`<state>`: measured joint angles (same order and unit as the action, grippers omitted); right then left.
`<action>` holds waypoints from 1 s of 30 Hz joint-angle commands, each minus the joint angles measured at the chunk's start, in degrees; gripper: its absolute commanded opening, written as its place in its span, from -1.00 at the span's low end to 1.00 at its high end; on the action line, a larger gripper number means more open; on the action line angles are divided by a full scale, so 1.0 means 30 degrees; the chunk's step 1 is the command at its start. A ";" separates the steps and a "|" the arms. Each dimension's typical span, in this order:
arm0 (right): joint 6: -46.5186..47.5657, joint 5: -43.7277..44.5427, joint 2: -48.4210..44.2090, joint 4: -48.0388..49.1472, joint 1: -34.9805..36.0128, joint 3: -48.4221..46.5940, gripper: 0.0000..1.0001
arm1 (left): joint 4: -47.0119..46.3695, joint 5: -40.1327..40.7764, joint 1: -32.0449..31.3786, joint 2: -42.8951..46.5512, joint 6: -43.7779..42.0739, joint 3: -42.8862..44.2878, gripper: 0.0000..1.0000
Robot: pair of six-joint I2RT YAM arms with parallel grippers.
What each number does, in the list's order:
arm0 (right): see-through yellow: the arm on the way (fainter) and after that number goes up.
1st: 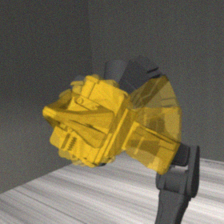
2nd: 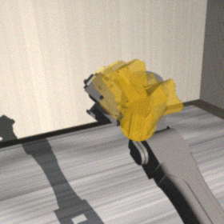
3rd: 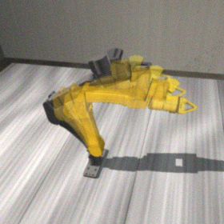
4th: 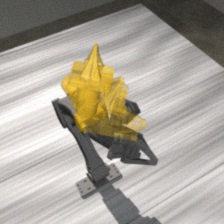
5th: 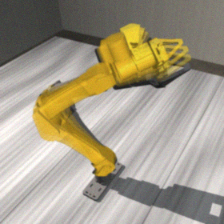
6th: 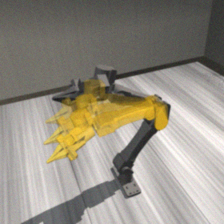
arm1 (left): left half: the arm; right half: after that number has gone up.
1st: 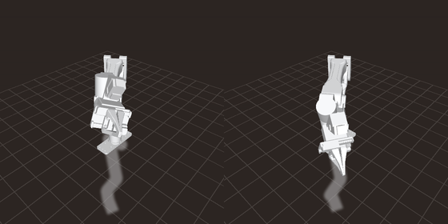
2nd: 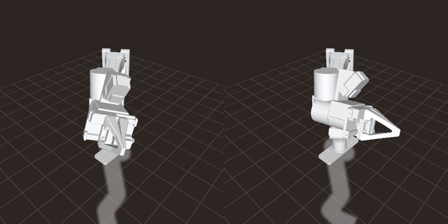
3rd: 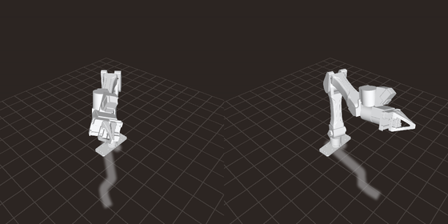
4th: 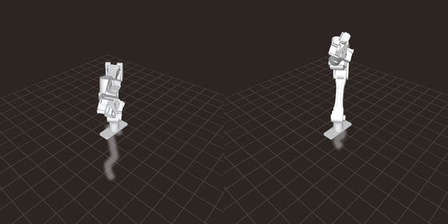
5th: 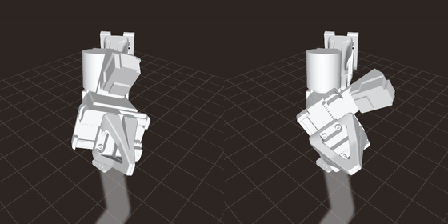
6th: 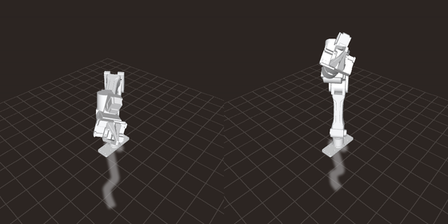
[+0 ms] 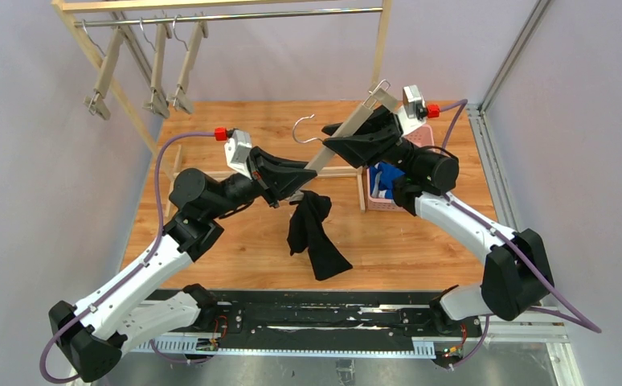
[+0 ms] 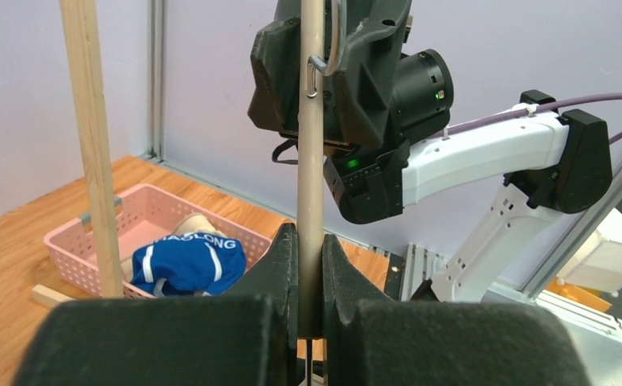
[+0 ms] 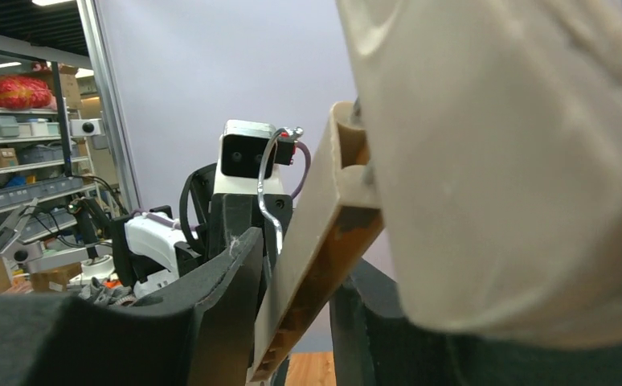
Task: Remove the underwear clipped to the hanger
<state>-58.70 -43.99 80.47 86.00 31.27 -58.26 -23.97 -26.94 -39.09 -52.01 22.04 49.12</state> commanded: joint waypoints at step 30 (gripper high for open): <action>0.1118 0.0084 -0.1631 0.0236 0.0241 0.0113 -0.99 | 0.0321 0.2129 -0.0065 0.2890 -0.1738 -0.2554 0.10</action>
<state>-56.16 -44.62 77.73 84.66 31.51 -57.69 -25.12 -23.53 -39.13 -45.91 19.81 43.53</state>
